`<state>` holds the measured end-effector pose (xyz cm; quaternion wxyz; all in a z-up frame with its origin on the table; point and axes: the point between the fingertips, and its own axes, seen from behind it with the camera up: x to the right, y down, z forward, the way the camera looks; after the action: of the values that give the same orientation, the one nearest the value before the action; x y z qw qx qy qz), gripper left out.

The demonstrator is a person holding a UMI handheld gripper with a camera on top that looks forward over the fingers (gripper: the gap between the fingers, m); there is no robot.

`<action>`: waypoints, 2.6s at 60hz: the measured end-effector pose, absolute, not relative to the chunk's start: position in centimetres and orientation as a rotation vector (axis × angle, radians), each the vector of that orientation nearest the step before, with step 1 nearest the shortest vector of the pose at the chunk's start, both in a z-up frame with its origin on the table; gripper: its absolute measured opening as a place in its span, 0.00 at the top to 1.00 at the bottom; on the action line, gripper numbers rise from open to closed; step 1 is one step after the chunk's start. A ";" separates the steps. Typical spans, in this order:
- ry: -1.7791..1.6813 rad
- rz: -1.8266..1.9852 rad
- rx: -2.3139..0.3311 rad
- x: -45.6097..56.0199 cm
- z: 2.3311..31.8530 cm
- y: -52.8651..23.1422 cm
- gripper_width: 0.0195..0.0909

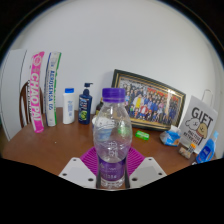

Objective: Pour water

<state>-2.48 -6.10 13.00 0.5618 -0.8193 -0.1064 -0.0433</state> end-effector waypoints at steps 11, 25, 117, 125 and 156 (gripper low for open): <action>-0.384 -0.376 -1.883 3.5 17.2 -0.4 0.83; -0.704 -0.791 -1.767 7.2 20.1 8.3 0.83; -0.259 0.094 -1.903 2.2 13.8 15.0 0.82; -0.182 0.157 -1.934 2.8 10.4 15.9 0.82; -0.080 0.185 -1.984 3.5 9.0 13.3 0.08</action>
<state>3.49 13.26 8.99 0.5428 -0.8356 -0.0337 0.0780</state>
